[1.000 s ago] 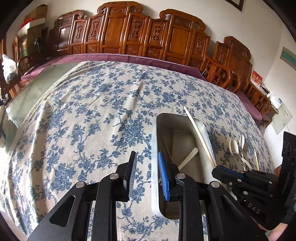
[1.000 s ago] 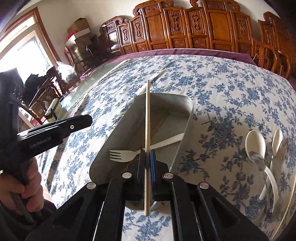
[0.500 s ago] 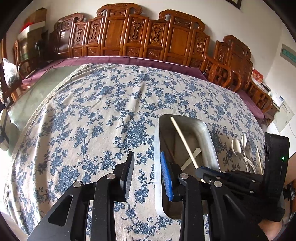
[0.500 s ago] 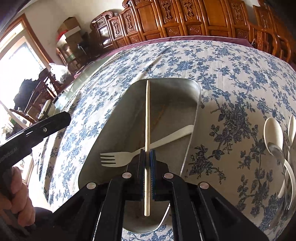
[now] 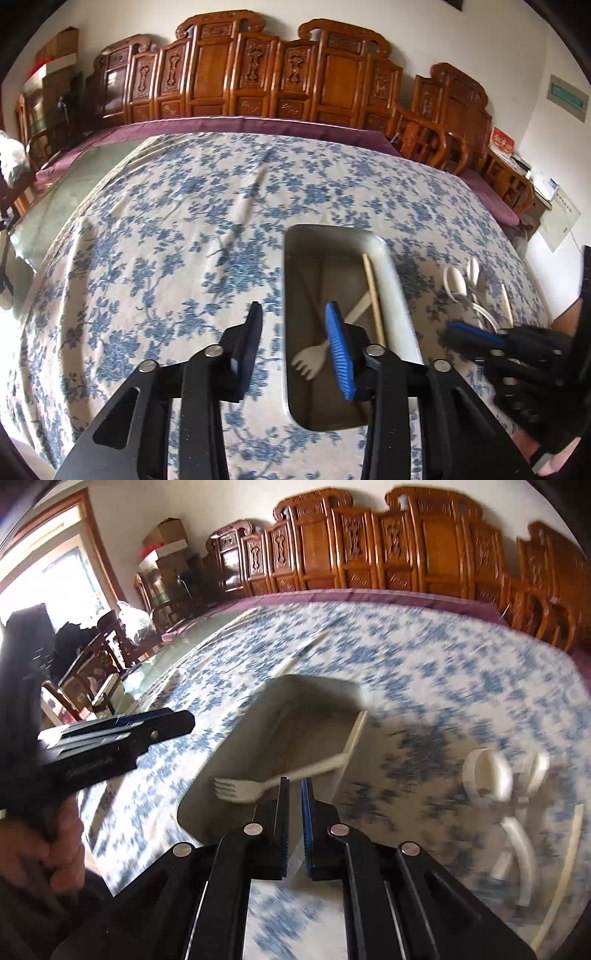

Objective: Organize utensils
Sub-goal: 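Lower the chopstick into the metal tray and open the right gripper, then move the right gripper back to the utensils and grasp another wooden chopstick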

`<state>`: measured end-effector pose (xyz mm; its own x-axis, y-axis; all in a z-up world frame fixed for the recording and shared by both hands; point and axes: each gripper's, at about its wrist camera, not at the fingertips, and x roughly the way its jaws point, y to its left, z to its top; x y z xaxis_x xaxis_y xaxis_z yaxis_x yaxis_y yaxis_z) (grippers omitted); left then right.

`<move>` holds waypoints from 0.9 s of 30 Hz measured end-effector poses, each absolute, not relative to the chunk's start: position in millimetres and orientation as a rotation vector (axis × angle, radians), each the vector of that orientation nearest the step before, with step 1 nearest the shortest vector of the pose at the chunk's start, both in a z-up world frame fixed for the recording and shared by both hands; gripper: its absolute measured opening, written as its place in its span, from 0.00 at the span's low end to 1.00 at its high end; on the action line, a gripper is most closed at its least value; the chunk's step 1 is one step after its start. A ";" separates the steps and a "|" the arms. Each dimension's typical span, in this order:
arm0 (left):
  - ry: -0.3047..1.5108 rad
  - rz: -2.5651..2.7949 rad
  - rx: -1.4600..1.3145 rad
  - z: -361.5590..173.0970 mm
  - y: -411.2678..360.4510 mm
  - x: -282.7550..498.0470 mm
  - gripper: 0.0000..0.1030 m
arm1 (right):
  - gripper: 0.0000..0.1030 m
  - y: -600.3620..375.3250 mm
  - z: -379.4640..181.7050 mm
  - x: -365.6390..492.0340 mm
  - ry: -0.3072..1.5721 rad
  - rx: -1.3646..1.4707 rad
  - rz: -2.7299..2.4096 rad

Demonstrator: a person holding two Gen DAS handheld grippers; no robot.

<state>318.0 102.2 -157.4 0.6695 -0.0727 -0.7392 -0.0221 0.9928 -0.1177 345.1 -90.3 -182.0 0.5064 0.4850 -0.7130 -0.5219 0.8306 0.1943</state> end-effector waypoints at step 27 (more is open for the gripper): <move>0.855 -0.255 0.046 -174.6 -54.9 287.5 0.54 | 0.19 -306.0 -243.5 316.8 0.967 -0.136 0.229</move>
<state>287.5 -54.9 -174.6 0.6275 -0.2040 -0.7514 0.2411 0.9685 -0.0615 316.8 -306.0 -243.5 0.5460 0.1322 -0.8273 -0.2534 0.9673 -0.0127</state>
